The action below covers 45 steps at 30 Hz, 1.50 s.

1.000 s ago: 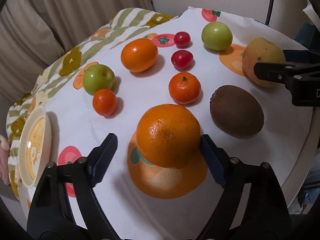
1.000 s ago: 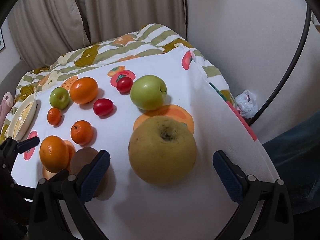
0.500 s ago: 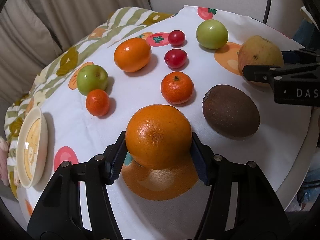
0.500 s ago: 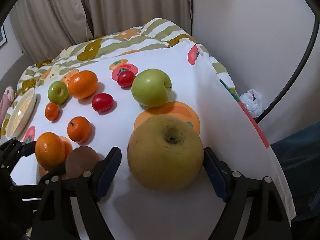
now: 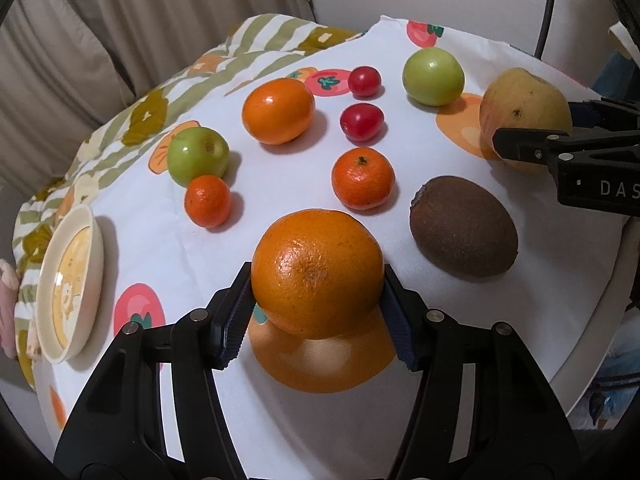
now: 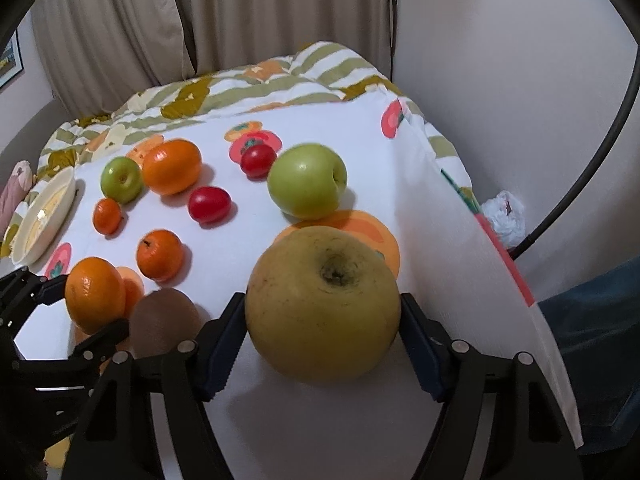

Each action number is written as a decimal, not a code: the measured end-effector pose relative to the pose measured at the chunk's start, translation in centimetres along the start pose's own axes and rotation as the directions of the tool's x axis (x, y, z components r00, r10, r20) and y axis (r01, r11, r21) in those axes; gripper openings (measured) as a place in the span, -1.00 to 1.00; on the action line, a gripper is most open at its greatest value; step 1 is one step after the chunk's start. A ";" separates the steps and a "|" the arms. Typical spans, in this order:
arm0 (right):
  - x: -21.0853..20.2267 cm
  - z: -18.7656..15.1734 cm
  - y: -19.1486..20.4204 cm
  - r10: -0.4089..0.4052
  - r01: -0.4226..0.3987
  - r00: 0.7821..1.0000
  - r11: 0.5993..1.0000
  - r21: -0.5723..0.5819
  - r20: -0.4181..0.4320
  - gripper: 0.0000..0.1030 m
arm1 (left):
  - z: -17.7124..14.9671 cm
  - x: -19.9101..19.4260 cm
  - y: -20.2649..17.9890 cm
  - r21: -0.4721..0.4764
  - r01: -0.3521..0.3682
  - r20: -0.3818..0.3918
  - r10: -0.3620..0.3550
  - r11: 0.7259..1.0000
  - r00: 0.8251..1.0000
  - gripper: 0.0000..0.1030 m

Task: Organize fruits
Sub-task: 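Carry the orange with the left tool while the right tool carries the pear toward the bowl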

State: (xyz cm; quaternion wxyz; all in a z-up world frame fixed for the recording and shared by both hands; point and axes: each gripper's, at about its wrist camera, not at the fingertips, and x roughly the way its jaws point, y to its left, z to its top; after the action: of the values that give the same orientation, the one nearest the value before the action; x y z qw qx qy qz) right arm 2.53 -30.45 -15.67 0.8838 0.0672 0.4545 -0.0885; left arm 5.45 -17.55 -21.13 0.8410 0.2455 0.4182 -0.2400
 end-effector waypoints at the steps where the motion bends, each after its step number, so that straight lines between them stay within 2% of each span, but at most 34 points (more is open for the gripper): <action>1: -0.2 0.1 0.1 -0.001 0.001 1.000 1.000 -0.008 0.003 0.35 | 0.1 -0.2 0.1 -0.004 -0.001 0.001 0.001 1.000 1.000 0.24; 6: -1.6 1.3 0.5 0.019 -0.019 0.999 0.999 -0.026 0.032 0.35 | 0.7 -1.9 0.9 -0.035 -0.018 0.016 0.019 0.999 1.000 0.23; 12: -4.1 3.7 1.7 0.064 -0.059 0.996 0.996 -0.069 0.068 0.35 | 2.0 -5.2 3.2 -0.123 -0.048 0.053 0.055 0.991 0.997 0.23; 18: -6.5 7.1 4.8 0.142 -0.123 0.982 0.981 -0.152 0.123 0.35 | 2.8 -8.3 7.9 -0.222 -0.104 0.100 0.129 0.969 0.987 0.23; 25: -7.9 10.3 11.1 0.235 -0.192 0.957 0.952 -0.236 0.169 0.35 | 2.0 -10.0 15.0 -0.292 -0.166 0.116 0.207 0.942 0.971 0.23; 32: -6.7 12.2 19.3 0.298 -0.255 0.941 0.936 -0.244 0.160 0.35 | 0.2 -9.1 23.0 -0.299 -0.183 0.103 0.223 0.937 0.969 0.24; 39: -3.7 13.1 25.8 0.300 -0.267 0.944 0.939 -0.216 0.136 0.35 | -1.5 -5.6 30.0 -0.261 -0.180 0.078 0.207 0.948 0.975 0.23; 45: -0.6 13.6 30.4 0.278 -0.252 0.954 0.946 -0.205 0.112 0.35 | -2.3 -2.1 33.3 -0.212 -0.143 0.066 0.160 0.967 0.985 0.23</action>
State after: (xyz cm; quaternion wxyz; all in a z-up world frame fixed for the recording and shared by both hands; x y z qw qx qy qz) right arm 19.60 -3.49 -6.15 0.9196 0.0375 0.3848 0.0701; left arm 23.25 9.68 -13.58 0.8944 0.1781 0.3857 -0.1401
